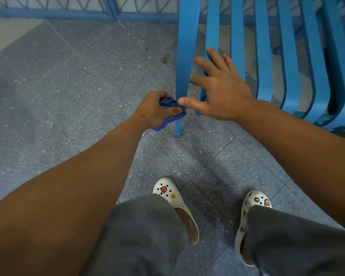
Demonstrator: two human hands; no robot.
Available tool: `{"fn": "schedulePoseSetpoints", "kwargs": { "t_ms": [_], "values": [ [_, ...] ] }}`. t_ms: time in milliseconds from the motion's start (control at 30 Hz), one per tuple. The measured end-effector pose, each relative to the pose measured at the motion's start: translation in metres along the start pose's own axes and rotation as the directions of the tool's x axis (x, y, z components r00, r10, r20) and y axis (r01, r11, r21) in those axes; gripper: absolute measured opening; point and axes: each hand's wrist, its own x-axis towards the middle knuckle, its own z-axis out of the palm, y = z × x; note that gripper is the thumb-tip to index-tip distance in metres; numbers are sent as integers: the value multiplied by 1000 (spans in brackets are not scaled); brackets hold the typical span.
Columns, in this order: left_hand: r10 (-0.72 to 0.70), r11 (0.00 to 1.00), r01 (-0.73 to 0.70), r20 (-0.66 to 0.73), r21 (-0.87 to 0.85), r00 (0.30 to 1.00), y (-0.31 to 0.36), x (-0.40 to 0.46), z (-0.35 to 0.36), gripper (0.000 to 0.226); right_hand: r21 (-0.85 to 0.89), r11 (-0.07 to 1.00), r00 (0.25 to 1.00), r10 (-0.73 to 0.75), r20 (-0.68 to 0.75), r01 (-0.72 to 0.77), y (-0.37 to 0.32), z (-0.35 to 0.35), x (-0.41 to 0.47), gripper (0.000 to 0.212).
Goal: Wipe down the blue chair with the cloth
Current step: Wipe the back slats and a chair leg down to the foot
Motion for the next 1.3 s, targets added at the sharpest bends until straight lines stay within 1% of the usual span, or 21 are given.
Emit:
{"fn": "schedulePoseSetpoints", "kwargs": {
  "t_ms": [67,100,167,233,333,367,433,533,633,667,733,800,933,1067,1133,1167,1300],
  "values": [
    [-3,1000,3,1,-17,1000,-5,3,3,41,-8,1000,997,-21,-68,21,1,-2,11,86],
    [3,999,-3,12,-35,1000,-6,5,4,43,-33,998,994,-57,-94,54,6,-6,17,87],
    [12,998,-10,41,-64,999,-11,10,7,43,-86,987,985,-146,-91,138,14,-13,26,88],
    [2,997,3,71,-78,997,-18,17,11,38,-84,981,981,-180,-71,174,18,-12,29,86],
    [-40,993,49,91,-108,995,-30,22,17,37,-110,983,989,-148,-9,146,18,-2,31,87],
    [-45,994,53,89,-96,995,-32,22,21,38,-129,982,990,-139,-4,138,18,0,32,88],
    [-65,993,72,72,-94,995,-36,20,29,32,-153,979,990,-139,-12,135,19,1,34,89],
    [-83,990,90,66,-107,994,-35,19,31,31,-170,976,990,-138,-14,134,20,2,35,90],
    [-35,997,43,111,-70,993,-36,22,16,49,-202,971,991,-133,-22,126,20,2,35,90],
    [-27,997,36,130,-62,991,-37,25,10,49,-216,969,991,-129,-26,121,20,2,35,90],
    [1,1000,1,134,-17,991,-20,21,-3,38,-236,964,992,-126,-14,120,19,1,34,91],
    [40,999,-41,113,9,993,-15,22,-6,32,-231,966,992,-123,-5,119,17,0,33,91],
    [39,998,-36,73,-51,997,-28,26,4,33,-208,971,992,-124,-14,118,18,0,32,91],
    [-40,995,41,15,-94,999,-47,25,31,32,-192,973,989,-139,-50,127,18,1,31,87],
    [-111,977,117,42,-178,993,-53,24,41,31,-194,973,989,-136,-56,123,18,2,32,85],
    [-117,973,124,50,-195,992,-54,26,41,32,-184,976,989,-133,-63,119,18,2,32,85],
    [-32,989,45,88,-144,996,-47,30,17,36,-197,974,991,-127,-48,115,18,1,32,88]
  ]
}}
